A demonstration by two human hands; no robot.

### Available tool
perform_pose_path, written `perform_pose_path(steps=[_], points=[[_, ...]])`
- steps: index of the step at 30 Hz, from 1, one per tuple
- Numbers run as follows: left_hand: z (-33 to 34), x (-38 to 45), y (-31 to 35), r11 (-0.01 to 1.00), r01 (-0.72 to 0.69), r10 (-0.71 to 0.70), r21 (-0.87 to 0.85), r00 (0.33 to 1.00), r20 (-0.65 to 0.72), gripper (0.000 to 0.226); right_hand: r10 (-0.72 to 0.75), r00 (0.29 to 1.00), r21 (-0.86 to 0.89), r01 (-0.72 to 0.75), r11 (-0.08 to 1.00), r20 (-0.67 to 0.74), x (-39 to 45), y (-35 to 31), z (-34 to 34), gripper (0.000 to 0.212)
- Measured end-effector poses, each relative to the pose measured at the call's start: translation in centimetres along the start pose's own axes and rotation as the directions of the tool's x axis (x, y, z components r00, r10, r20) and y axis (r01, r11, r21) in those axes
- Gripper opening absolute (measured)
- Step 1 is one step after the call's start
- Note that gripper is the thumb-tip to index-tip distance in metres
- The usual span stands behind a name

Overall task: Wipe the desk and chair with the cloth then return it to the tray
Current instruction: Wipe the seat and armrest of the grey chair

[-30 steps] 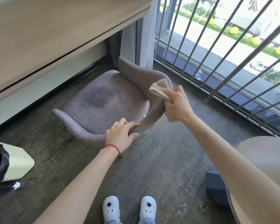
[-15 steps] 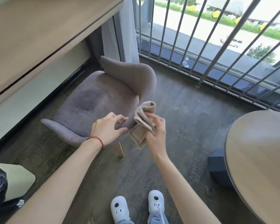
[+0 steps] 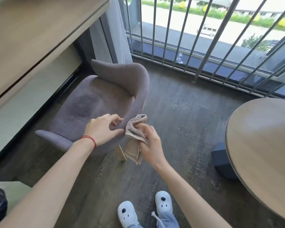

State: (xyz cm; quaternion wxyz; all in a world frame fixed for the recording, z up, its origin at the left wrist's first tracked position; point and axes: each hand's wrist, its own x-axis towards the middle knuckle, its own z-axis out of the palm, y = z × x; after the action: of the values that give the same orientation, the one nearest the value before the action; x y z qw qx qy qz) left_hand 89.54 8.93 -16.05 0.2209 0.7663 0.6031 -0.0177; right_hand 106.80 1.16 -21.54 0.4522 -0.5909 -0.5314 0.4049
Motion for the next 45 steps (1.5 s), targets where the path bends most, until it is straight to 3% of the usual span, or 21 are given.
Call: perform_pose_path(steps=[3, 5, 9, 14, 19, 23, 27, 31, 36, 38, 41, 42, 45], points=[[-0.5, 0.3, 0.0, 1.0, -0.02, 0.02, 0.004, 0.999, 0.046, 0.029, 0.265, 0.923, 0.234, -0.202, 0.951, -0.279, 3.1, 0.5, -1.0, 0.043], [-0.5, 0.4, 0.1, 1.0, -0.017, 0.017, 0.013, 0.999, 0.05, 0.028, 0.314, 0.91, 0.311, -0.226, 0.923, -0.271, 5.9, -0.2, -0.1, 0.042], [-0.5, 0.5, 0.2, 1.0, -0.01, 0.009, 0.03, 1.0, 0.03, 0.026, 0.264, 0.913, 0.188, -0.214, 0.959, -0.31, 6.2, -1.9, 2.3, 0.042], [-0.4, 0.5, 0.4, 0.999, -0.011, 0.009, 0.032, 0.999, 0.046, 0.022, 0.147, 0.985, 0.123, -0.135, 0.983, -0.092, 1.4, -1.6, 2.6, 0.04], [-0.3, 0.1, -0.4, 0.999, -0.031, 0.032, -0.03, 0.999, 0.042, 0.03, 0.321, 0.903, 0.213, -0.267, 0.94, -0.287, 5.6, -0.7, 0.0, 0.042], [-0.4, 0.1, -0.5, 0.998, -0.057, 0.057, -0.011, 0.998, 0.033, 0.026, 0.235, 0.935, 0.125, -0.208, 0.97, -0.267, 5.0, -2.6, 2.5, 0.047], [-0.7, 0.2, -0.5, 0.998, -0.047, 0.048, -0.03, 0.998, 0.05, 0.024, 0.066, 0.995, -0.004, -0.066, 0.998, -0.079, 0.2, -2.9, 3.2, 0.045], [-0.7, 0.1, -0.8, 0.998, -0.06, 0.061, -0.013, 0.996, 0.065, 0.034, 0.05, 0.951, -0.058, -0.071, 0.996, -0.306, 5.7, -3.2, -0.6, 0.049], [-0.5, 0.0, -0.7, 0.998, -0.055, 0.055, -0.002, 0.998, 0.032, 0.034, 0.054, 0.968, -0.239, -0.115, 0.964, -0.247, 10.1, -3.9, 1.2, 0.048], [-0.5, 0.0, -0.5, 0.999, -0.047, 0.047, 0.01, 0.998, 0.029, 0.031, -0.02, 0.981, -0.293, -0.037, 0.955, -0.192, 7.4, -4.0, 2.1, 0.049], [-0.4, 0.0, -0.5, 1.0, -0.024, 0.024, -0.003, 0.999, 0.025, 0.028, -0.133, 0.991, -0.309, 0.136, 0.941, 0.03, 3.4, -3.8, 1.4, 0.046], [-0.3, -0.1, -0.6, 1.0, -0.016, 0.016, -0.011, 1.0, 0.02, 0.028, -0.156, 0.987, -0.306, 0.163, 0.938, 0.047, 3.4, -3.9, 0.7, 0.046], [0.2, -0.5, -0.6, 1.0, 0.0, -0.001, -0.031, 1.0, -0.012, 0.033, -0.134, 0.974, -0.342, 0.065, 0.937, -0.181, 7.4, -3.8, -1.5, 0.05]])
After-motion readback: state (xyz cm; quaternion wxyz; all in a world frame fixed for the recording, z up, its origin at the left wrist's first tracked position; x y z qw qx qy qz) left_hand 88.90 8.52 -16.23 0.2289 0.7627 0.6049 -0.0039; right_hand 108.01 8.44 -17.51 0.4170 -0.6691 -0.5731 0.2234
